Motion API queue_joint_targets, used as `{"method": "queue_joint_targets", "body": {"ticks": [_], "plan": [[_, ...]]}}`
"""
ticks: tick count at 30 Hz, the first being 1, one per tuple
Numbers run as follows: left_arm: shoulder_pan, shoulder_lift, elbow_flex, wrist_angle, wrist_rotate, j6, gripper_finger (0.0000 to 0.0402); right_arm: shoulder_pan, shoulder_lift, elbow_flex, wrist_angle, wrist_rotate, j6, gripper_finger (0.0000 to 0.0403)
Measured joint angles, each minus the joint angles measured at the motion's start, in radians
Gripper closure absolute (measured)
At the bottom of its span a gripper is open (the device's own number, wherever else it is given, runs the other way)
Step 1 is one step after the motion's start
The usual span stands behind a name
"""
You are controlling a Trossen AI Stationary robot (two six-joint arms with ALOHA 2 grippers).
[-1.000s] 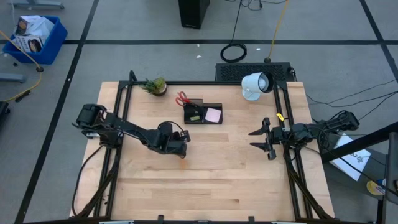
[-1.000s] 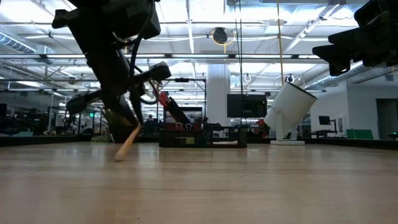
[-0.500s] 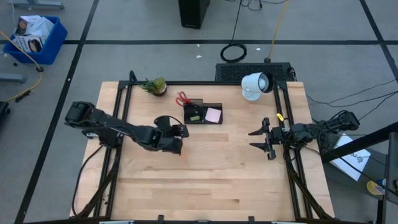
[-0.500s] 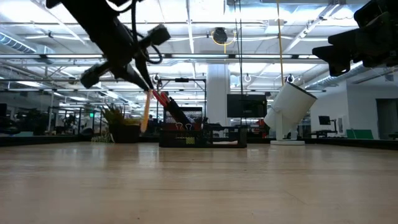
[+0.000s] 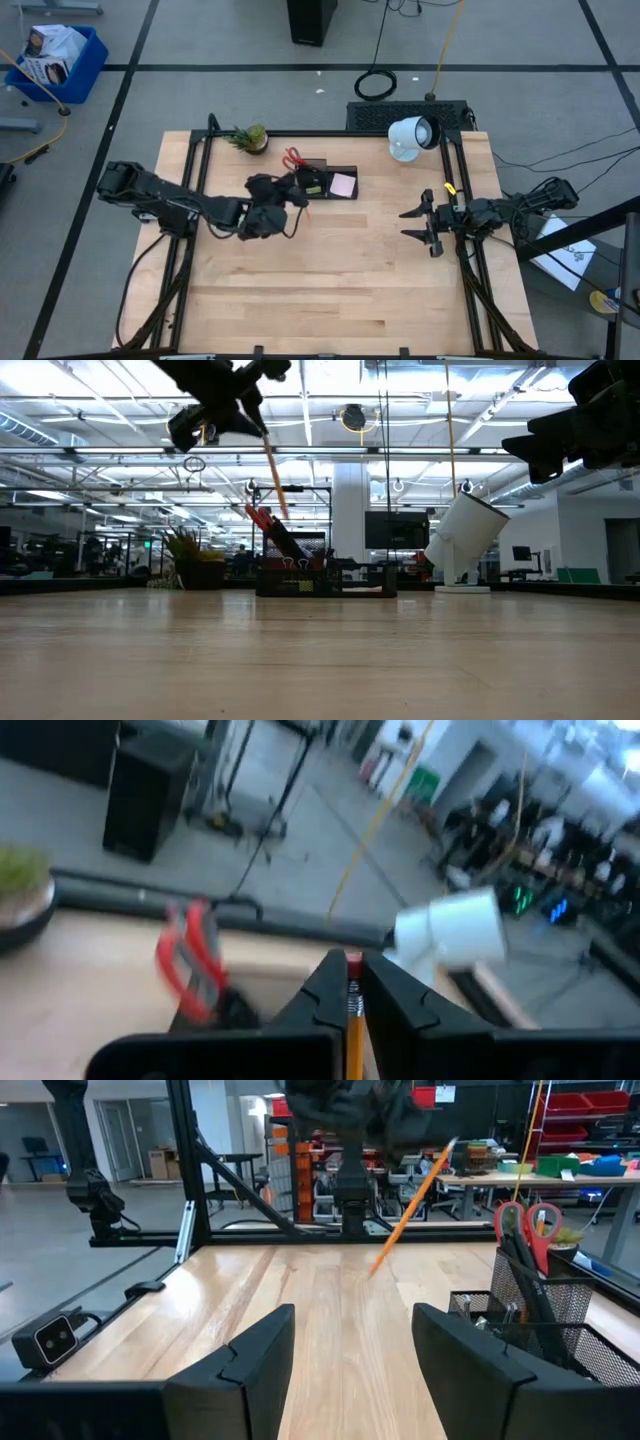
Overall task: Pick and place office supplies into organizer
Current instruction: Put the pencil into the mesh organizer
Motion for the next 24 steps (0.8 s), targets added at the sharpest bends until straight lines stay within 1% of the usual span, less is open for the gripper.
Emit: {"method": "queue_joint_targets", "body": {"ticks": [3,7,9,12,15,21,24], "plan": [[0.028,-0.001,0.0,0.163,-0.029,0.159,0.0379,0.0,0.0,0.0,0.001,0.0,0.0,0.0209],[0.083,-0.001,0.0,0.293,-0.024,0.372,0.0386,0.0,0.0,0.0,0.001,0.0,0.0,0.0209],[0.116,-0.001,0.0,0.341,-0.015,0.442,0.0394,0.0,0.0,0.0,0.001,0.0,0.0,0.0209],[0.169,-0.001,0.0,0.402,0.048,0.467,0.0397,0.0,0.0,0.0,0.002,0.0,0.0,0.0209],[0.225,-0.001,0.0,0.448,0.118,0.495,0.0388,0.0,0.0,0.0,0.002,0.0,0.0,0.0209],[0.325,-0.001,0.0,0.513,0.187,0.587,0.0373,0.0,0.0,0.0,0.002,0.0,0.0,0.0209],[0.365,-0.001,0.0,0.516,0.219,0.593,0.0372,0.0,0.0,0.0,0.002,0.0,0.0,0.0209]]}}
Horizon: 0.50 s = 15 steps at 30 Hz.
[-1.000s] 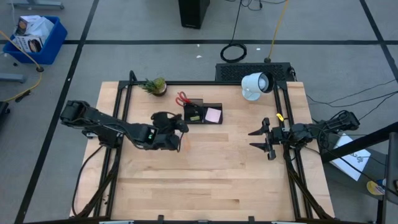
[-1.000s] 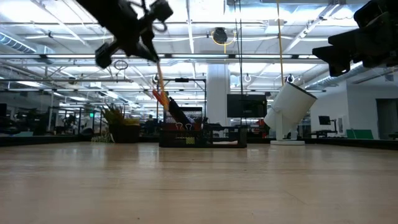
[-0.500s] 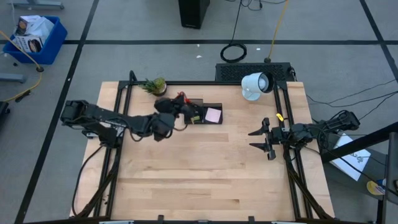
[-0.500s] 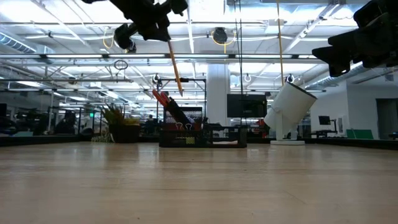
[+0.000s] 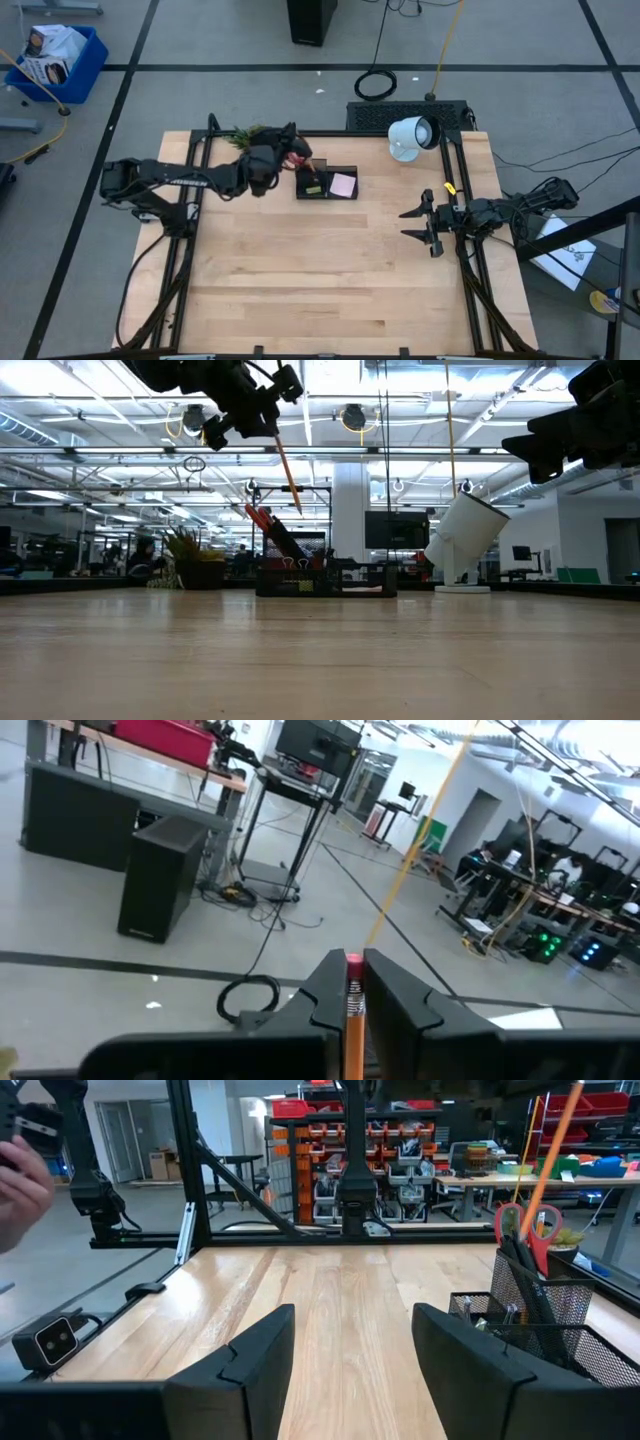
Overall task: Pick and place office supplies into organizer
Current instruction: Put the pencil into the mesh organizer
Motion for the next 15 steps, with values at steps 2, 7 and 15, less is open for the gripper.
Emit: {"method": "queue_joint_targets", "body": {"ticks": [2,7,15], "plan": [[0.024,0.0,0.0,0.0,0.022,0.001,0.0372,0.0,0.0,0.0,0.0,0.0,0.0,0.0209],[0.071,0.008,0.0,0.002,0.095,-0.001,0.0372,0.0,0.0,0.0,0.0,0.0,0.0,0.0209],[0.125,0.059,0.0,0.028,0.182,-0.006,0.0371,0.0,0.0,0.0,0.0,0.0,0.0,0.0209]]}}
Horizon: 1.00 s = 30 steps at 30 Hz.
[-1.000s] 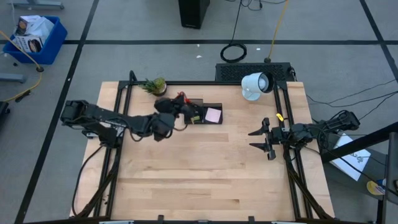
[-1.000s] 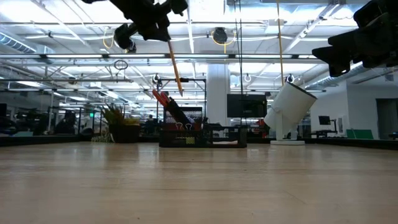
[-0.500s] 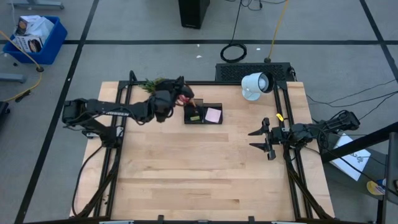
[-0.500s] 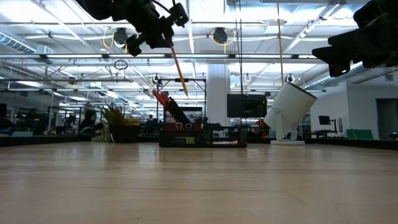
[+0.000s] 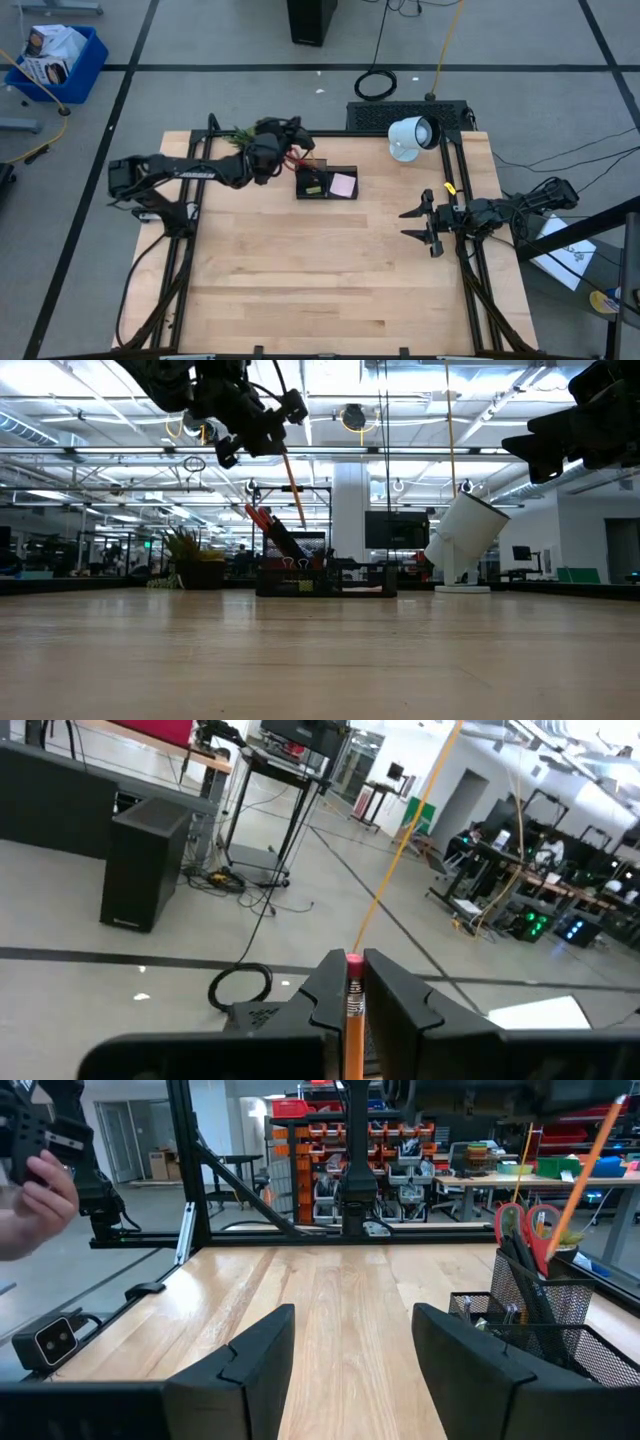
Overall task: Pick and place office supplies into organizer
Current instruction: Put the pencil into the mesh organizer
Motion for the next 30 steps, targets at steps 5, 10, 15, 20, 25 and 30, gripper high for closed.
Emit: {"method": "queue_joint_targets", "body": {"ticks": [5,10,15,20,25,30], "plan": [[0.002,0.065,0.0,0.052,-0.011,-0.028,0.0371,0.0,0.0,0.0,0.0,0.0,0.0,0.0209],[0.0,0.122,0.0,0.069,-0.037,-0.054,0.0371,0.0,0.0,0.0,0.0,0.0,0.0,0.0209],[0.0,0.179,0.0,0.098,-0.084,-0.077,0.0371,0.0,0.0,0.0,0.0,0.0,0.0,0.0209],[-0.005,0.222,0.0,0.101,-0.132,-0.14,0.037,0.0,0.0,0.0,0.0,0.0,0.0,0.0209],[-0.011,0.255,0.0,0.117,-0.169,-0.157,0.0351,0.0,0.0,0.0,0.0,0.0,0.0,0.0209],[-0.041,0.284,0.0,0.122,-0.248,-0.197,0.029,0.0,0.0,0.0,0.0,0.0,0.0,0.0209]]}}
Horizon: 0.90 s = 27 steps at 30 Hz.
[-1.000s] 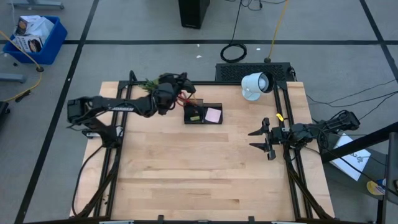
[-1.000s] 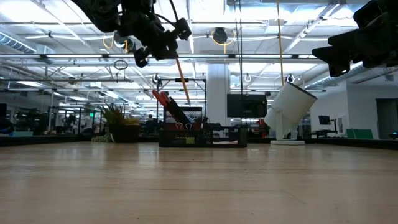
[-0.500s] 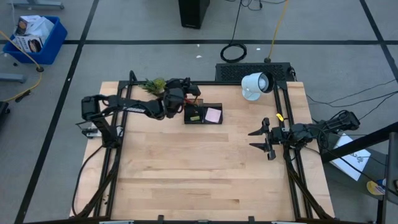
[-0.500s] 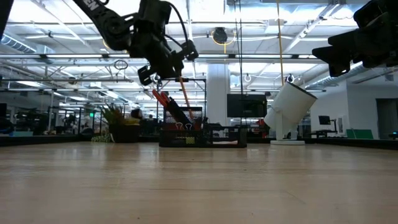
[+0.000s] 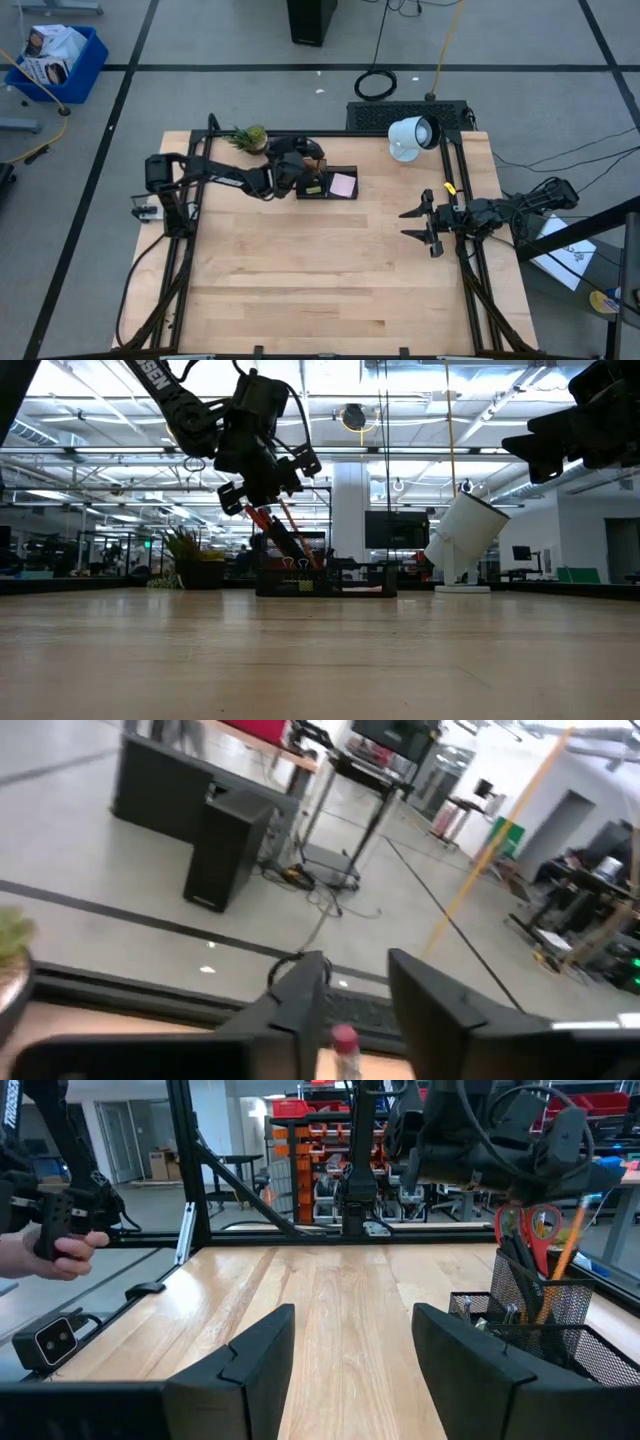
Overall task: Pick and place office supplies into organizer
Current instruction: Put the pencil into the mesh organizer, then return to Home Position
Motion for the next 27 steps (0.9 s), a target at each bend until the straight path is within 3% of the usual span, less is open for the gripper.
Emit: {"method": "queue_joint_targets", "body": {"ticks": [13,16,21,27], "plan": [[-0.123,-0.005,0.0,0.057,-0.269,0.092,0.0034,0.0,0.0,0.0,0.0,0.0,0.0,0.0209],[-0.186,-0.024,0.0,0.063,-0.319,0.129,0.0008,0.0,0.0,0.0,0.0,0.0,0.0,0.0209],[-0.286,-0.072,-0.001,-0.008,-0.329,0.17,0.0059,0.0,0.0,0.0,0.0,0.0,0.0,0.0209],[-0.349,-0.128,-0.001,-0.19,-0.186,0.181,0.0205,0.0,0.003,0.0,-0.001,0.0,0.0,0.0209]]}}
